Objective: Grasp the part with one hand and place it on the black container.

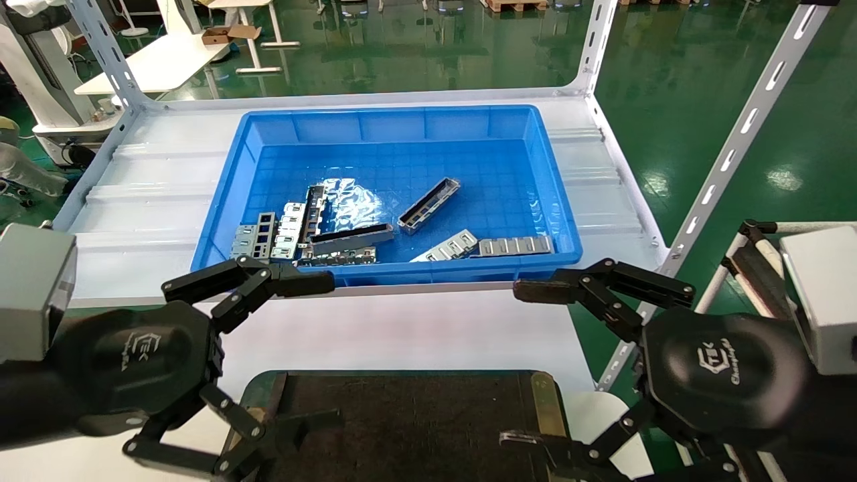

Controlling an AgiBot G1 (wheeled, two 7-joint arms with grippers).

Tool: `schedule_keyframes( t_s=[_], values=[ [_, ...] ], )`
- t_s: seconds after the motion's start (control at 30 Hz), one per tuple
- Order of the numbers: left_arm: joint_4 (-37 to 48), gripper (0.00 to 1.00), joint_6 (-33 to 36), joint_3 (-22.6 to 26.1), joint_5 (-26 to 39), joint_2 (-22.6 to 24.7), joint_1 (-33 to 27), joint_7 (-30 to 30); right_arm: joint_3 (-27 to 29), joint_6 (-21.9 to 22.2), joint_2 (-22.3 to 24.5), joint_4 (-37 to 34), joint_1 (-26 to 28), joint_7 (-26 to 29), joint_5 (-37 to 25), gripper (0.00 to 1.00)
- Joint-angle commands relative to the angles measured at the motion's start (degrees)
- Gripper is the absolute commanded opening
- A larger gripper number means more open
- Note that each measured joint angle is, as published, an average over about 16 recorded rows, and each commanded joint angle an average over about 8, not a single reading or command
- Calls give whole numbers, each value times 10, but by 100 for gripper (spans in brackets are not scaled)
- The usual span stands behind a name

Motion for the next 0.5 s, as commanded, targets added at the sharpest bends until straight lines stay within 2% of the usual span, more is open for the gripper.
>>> schedule_keyframes(
  t_s=[0.03,0.5],
  values=[
    [2,100,-5,1,5,2,-4,-1,0,0,0,0,0,0,0,100],
    [43,100,-89,38,96,69,-40,5,-1,0,0,0,0,0,0,100]
  ],
)
